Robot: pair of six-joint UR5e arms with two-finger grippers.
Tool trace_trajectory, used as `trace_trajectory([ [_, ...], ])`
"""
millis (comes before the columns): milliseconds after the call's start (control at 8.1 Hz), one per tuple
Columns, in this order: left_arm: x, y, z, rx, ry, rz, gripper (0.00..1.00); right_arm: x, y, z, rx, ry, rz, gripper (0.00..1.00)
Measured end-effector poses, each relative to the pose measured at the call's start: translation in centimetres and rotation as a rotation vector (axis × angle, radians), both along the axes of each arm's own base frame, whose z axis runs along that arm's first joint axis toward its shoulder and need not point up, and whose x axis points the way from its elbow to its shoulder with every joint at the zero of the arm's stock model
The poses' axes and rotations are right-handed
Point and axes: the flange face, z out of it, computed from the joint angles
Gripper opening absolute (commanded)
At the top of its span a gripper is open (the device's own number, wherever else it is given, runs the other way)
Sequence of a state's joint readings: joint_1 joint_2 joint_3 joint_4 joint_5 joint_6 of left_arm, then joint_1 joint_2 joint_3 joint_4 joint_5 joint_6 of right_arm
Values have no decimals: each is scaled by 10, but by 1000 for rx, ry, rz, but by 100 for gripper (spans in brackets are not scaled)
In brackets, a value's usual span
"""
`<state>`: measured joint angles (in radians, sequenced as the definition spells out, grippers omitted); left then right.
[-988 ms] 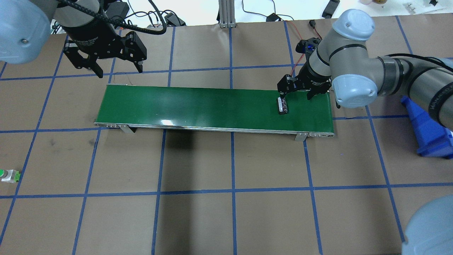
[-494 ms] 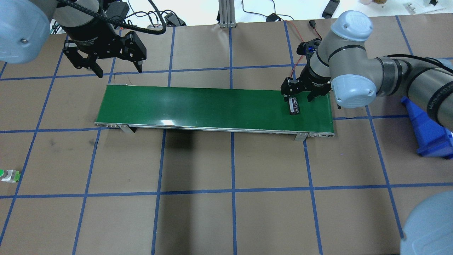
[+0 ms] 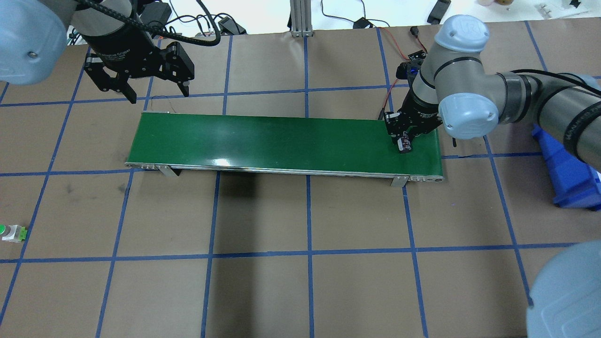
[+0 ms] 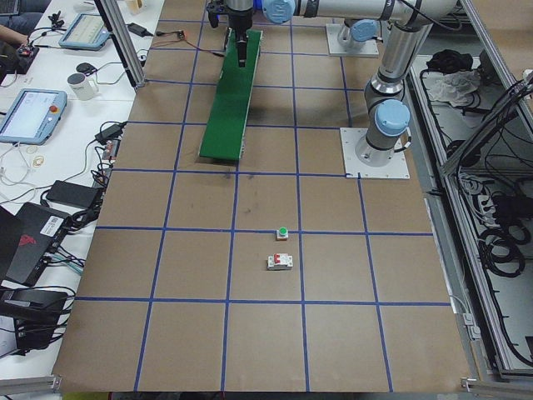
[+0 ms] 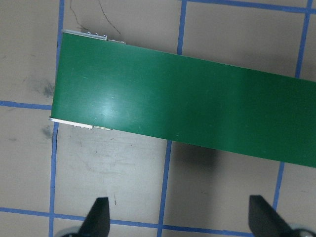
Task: Move capacitor from left to right
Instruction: 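Lift the capacitor with the right gripper and carry it to the blue bin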
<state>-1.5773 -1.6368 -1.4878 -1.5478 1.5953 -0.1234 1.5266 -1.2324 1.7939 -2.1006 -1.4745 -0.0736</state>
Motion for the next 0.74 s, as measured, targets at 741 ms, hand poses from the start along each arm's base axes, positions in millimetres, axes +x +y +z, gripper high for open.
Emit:
trace_trajectory([
  [741,0,0,0,-1,0,0,100,-103,-42,96,-43,215,109,0],
])
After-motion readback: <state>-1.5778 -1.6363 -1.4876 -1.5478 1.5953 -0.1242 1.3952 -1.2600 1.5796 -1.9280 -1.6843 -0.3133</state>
